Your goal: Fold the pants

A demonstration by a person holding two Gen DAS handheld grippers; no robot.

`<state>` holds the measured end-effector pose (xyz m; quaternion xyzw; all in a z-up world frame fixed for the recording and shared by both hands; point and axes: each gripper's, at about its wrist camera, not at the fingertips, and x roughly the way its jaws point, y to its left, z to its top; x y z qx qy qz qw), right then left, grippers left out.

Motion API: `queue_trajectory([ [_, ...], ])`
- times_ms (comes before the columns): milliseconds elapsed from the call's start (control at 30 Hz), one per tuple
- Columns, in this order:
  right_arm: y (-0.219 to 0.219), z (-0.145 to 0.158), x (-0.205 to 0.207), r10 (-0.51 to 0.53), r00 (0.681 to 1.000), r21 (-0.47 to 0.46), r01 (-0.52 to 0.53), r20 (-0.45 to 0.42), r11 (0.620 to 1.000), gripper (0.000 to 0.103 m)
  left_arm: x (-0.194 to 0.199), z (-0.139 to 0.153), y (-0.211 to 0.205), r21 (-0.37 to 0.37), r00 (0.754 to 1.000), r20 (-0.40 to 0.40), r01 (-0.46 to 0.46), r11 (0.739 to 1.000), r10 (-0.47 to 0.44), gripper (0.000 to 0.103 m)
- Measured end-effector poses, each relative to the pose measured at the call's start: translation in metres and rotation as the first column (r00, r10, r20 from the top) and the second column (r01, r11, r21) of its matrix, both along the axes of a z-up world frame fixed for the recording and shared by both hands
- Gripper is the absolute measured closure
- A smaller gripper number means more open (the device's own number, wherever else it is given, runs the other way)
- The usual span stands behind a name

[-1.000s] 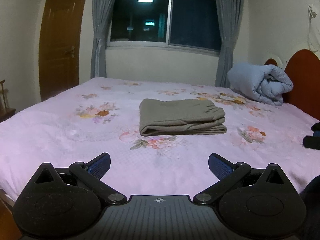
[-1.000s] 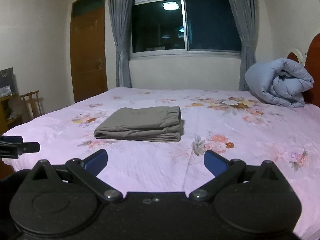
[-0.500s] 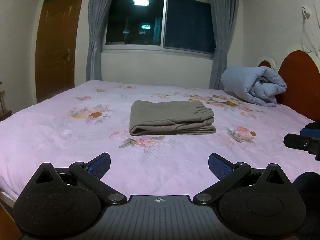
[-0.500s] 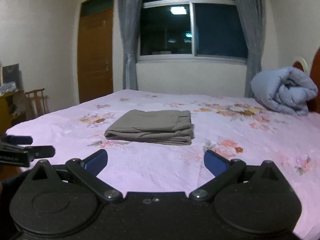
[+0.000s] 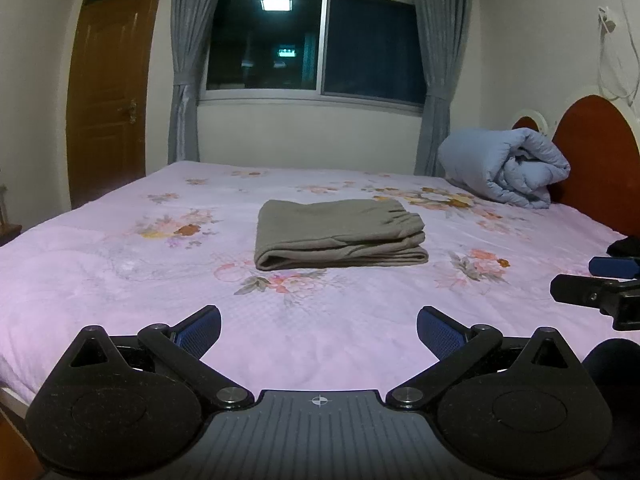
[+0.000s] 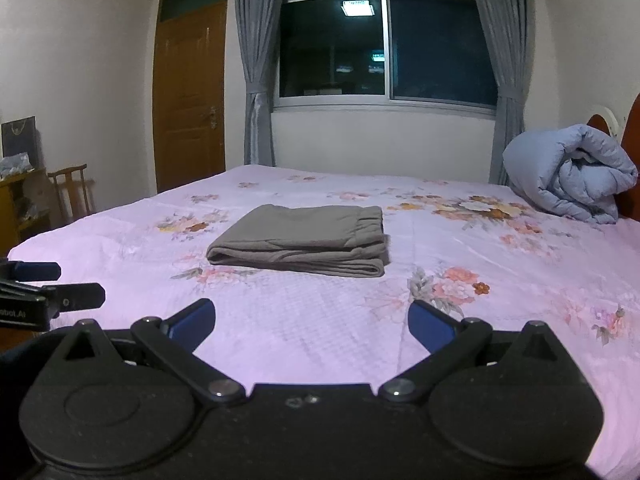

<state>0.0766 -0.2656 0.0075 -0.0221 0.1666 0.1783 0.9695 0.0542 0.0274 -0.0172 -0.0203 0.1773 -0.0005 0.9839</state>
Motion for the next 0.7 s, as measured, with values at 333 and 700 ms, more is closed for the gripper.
queue_trajectory([
  [333,-0.0013,0.0013,0.0001,0.004,1.0,0.001,-0.004,-0.002,1.0,0.006,0.0008,-0.0009,-0.0002,-0.006,1.0,-0.009,0.01,1.0,-0.01,0.0],
  [700,-0.0022,0.002,0.0011,0.005,1.0,0.003,-0.005,-0.003,1.0,0.006,0.0002,-0.0014,0.0013,-0.009,1.0,-0.005,0.011,1.0,-0.011,0.0],
])
